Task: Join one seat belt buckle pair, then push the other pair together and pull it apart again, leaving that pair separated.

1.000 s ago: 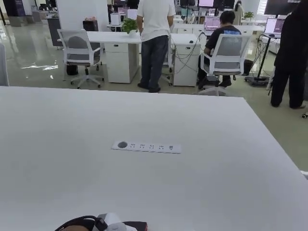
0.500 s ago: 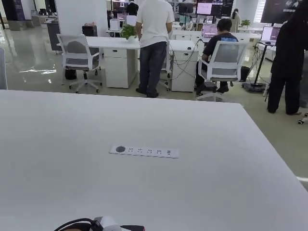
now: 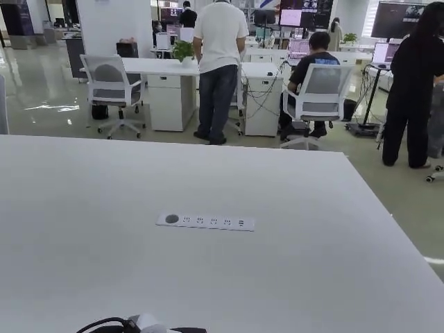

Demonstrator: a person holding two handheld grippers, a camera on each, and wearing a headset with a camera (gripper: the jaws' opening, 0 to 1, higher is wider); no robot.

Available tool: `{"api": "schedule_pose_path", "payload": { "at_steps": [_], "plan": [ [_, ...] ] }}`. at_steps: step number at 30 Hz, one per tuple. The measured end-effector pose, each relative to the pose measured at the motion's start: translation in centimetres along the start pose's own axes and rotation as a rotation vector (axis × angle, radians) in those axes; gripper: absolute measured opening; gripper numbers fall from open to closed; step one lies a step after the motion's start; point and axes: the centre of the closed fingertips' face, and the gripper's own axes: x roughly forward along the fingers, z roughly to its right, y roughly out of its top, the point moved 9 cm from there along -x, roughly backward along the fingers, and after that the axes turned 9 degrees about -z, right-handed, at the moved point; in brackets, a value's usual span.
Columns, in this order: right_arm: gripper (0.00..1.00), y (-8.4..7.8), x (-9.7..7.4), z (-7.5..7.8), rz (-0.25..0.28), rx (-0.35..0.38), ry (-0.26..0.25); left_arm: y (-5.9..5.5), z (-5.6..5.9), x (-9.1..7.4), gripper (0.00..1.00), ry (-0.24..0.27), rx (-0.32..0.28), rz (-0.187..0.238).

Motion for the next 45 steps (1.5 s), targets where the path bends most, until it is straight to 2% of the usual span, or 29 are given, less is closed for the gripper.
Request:
{"api": "schedule_pose_path", "payload": {
  "at_steps": [8, 10, 13, 19, 22, 28, 30, 32, 39, 42, 45],
  "plan": [
    [0.31, 0.0, -0.2, 0.2, -0.005, -0.008, 0.007, -0.2, 0.0, -0.1, 0.32, 0.002, -0.007, 0.015],
    [0.31, 0.0, -0.1, 0.2, -0.003, -0.005, 0.008, -0.2, -0.1, -0.1, 0.33, 0.001, -0.009, 0.01],
    [0.32, -0.1, -0.1, 0.5, 0.002, 0.015, 0.027, 0.3, -0.1, -0.1, 0.33, -0.002, 0.004, -0.023],
    [0.33, -0.1, 0.1, 0.4, -0.001, 0.005, 0.02, 0.3, 0.0, -0.1, 0.34, 0.004, -0.008, -0.023],
    [0.33, -0.1, 0.1, 0.6, 0.006, 0.053, 0.048, 0.4, -0.1, -0.1, 0.34, 0.002, -0.007, -0.035],
    [0.33, 0.0, -0.4, 0.5, 0.019, 0.039, 0.045, 0.6, 0.1, -0.4, 0.35, 0.016, -0.013, -0.037],
    [0.31, 0.1, -1.3, 0.0, 0.01, -0.001, 0.036, 0.6, 0.2, -0.9, 0.36, 0.016, -0.036, -0.029],
    [0.29, -0.1, -2.2, 0.0, 0.018, -0.008, 0.027, 0.8, 0.2, -1.7, 0.36, 0.02, -0.028, -0.019],
    [0.3, -0.5, -4.1, 2.1, 0.055, 0.017, -0.014, 2.1, -0.9, -3.6, 0.38, 0.06, -0.028, 0.034],
    [0.3, -0.8, -4.8, 3.1, 0.054, 0.013, -0.035, 2.4, -2.1, -3.8, 0.38, 0.08, -0.023, 0.046],
    [0.3, -1.8, -5.3, 4.5, 0.044, 0.023, -0.05, 2.8, -3.2, -4.1, 0.38, 0.092, -0.023, 0.05]
  ]
}}
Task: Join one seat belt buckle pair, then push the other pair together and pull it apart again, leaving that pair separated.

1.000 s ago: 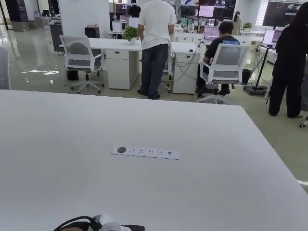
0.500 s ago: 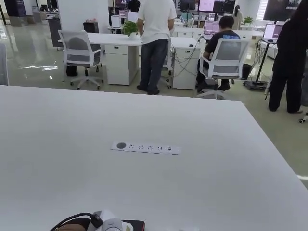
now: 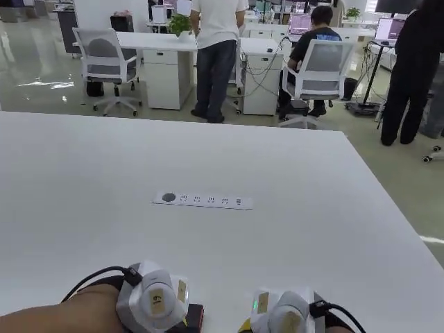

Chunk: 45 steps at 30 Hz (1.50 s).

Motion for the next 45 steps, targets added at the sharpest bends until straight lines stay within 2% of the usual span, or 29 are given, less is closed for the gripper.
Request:
{"api": "schedule_pose_path", "payload": {
  "at_steps": [4, 6, 7, 12, 14, 16, 17, 20, 21, 22, 25, 27, 31, 33, 35, 37, 40, 45],
  "plan": [
    [0.3, -1.6, -0.3, 1.5, -0.03, 0.007, -0.009, 0.3, -1.7, 0.2, 0.38, 0.017, 0.006, -0.011],
    [0.3, -2.2, -0.7, 2.1, -0.045, 0.014, -0.016, 0.1, -2.9, 0.2, 0.38, 0.029, 0.009, -0.015],
    [0.29, -2.8, -0.9, 2.6, -0.057, 0.015, -0.018, -0.2, -3.9, 0.1, 0.38, 0.036, 0.001, -0.017],
    [0.29, -4.5, -1.4, 3.9, -0.084, 0.025, -0.028, -0.7, -5.2, 0.5, 0.39, 0.043, -0.008, -0.024],
    [0.3, -5.2, -1.3, 4.2, -0.1, 0.024, -0.03, -1.2, -6.2, 0.9, 0.38, 0.045, -0.013, -0.02],
    [0.31, -5.9, -0.8, 4.6, -0.109, 0.023, -0.031, -1.1, -6.3, 1.1, 0.38, 0.045, -0.006, -0.024],
    [0.31, -6.1, -0.8, 4.8, -0.113, 0.025, -0.031, -0.7, -5.9, 1.1, 0.38, 0.033, -0.008, -0.024],
    [0.31, -6.8, -0.3, 5.2, -0.126, 0.028, -0.017, -0.6, -5.7, 1.9, 0.39, 0.007, -0.005, -0.03],
    [0.31, -7.1, -0.2, 5.1, -0.135, 0.019, -0.013, -0.8, -5.6, 2.3, 0.39, 0.026, 0.019, -0.086],
    [0.31, -7.2, -0.1, 5.0, -0.145, 0.002, -0.004, -0.9, -5.6, 2.6, 0.39, 0.031, 0.071, -0.104],
    [0.31, -7.8, 0.2, 5.2, -0.157, -0.006, 0.006, -0.9, -5.7, 3.6, 0.38, 0.018, 0.031, -0.09],
    [0.31, -8.1, 0.3, 5.3, -0.16, -0.004, 0.016, -1.0, -5.6, 3.9, 0.38, 0.011, 0.042, -0.099],
    [0.32, -8.3, 0.4, 5.5, -0.149, -0.005, 0.032, -0.9, -5.5, 4.1, 0.34, -0.011, 0.046, -0.09],
    [0.32, -8.4, 0.3, 5.7, -0.14, 0.004, 0.04, -0.9, -5.4, 4.4, 0.34, -0.023, 0.066, -0.103],
    [0.32, -8.5, 0.4, 5.7, -0.14, -0.003, 0.05, -0.9, -5.5, 4.4, 0.34, -0.023, 0.049, -0.108],
    [0.32, -8.3, 0.5, 5.6, -0.15, -0.032, 0.054, -0.8, -5.5, 4.3, 0.34, -0.032, 0.021, -0.094],
    [0.32, -8.3, 0.6, 5.8, -0.153, -0.042, 0.057, -1.0, -5.7, 4.3, 0.34, -0.042, 0.028, -0.084],
    [0.32, -8.2, 0.9, 6.1, -0.144, -0.036, 0.065, -0.7, -5.8, 4.5, 0.34, -0.067, 0.031, -0.096]
  ]
}}
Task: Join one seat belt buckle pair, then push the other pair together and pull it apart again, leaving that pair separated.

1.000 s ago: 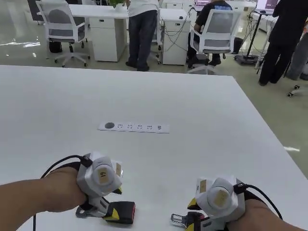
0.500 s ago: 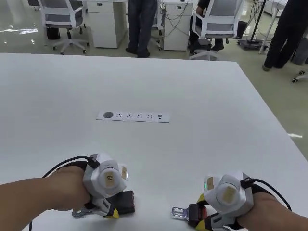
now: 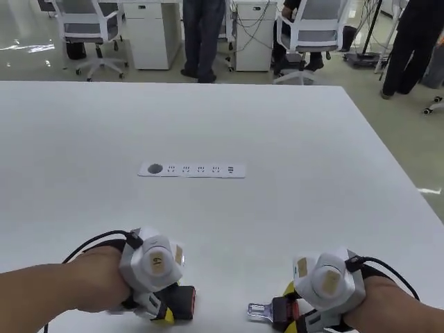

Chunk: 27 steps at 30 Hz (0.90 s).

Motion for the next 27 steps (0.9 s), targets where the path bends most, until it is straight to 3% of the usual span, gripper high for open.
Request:
{"api": "schedule_pose_path", "payload": {
  "at_steps": [9, 27],
  "plan": [
    [0.32, 1.3, 0.6, 0.2, 0.006, 0.041, -0.014, -0.1, 0.1, 0.0, 0.34, -0.011, -0.014, 0.012],
    [0.32, 7.6, 3.2, -0.1, 0.06, 0.007, -0.013, -0.1, 0.0, 0.1, 0.34, -0.009, -0.012, 0.016]
  ]
}}
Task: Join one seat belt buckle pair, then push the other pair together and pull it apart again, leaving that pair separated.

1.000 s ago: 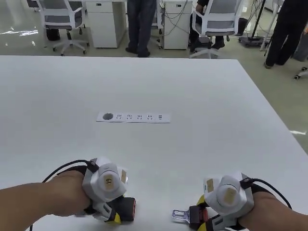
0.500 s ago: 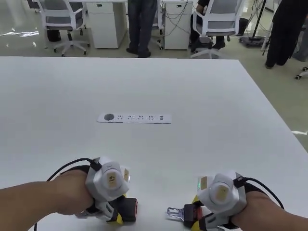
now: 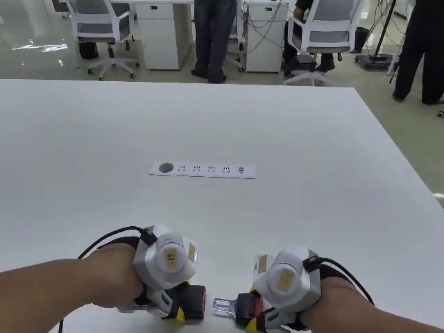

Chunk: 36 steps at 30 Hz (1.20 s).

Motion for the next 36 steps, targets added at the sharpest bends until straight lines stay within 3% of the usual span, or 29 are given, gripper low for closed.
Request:
{"api": "schedule_pose_path", "payload": {
  "at_steps": [6, 22, 36],
  "plan": [
    [0.32, 1.0, 0.6, 0.3, 0.016, 0.008, 0.006, -0.1, -0.1, 0.1, 0.34, 0.006, 0.005, -0.005],
    [0.31, 1.3, 0.1, 0.2, 0.021, -0.023, 0.005, 0.2, -0.2, 0.0, 0.34, -0.003, 0.009, -0.002],
    [0.31, 2.0, 1.1, 0.9, 0.054, -0.044, 0.023, 0.2, -0.5, 0.0, 0.34, -0.009, 0.009, 0.008]
  ]
}}
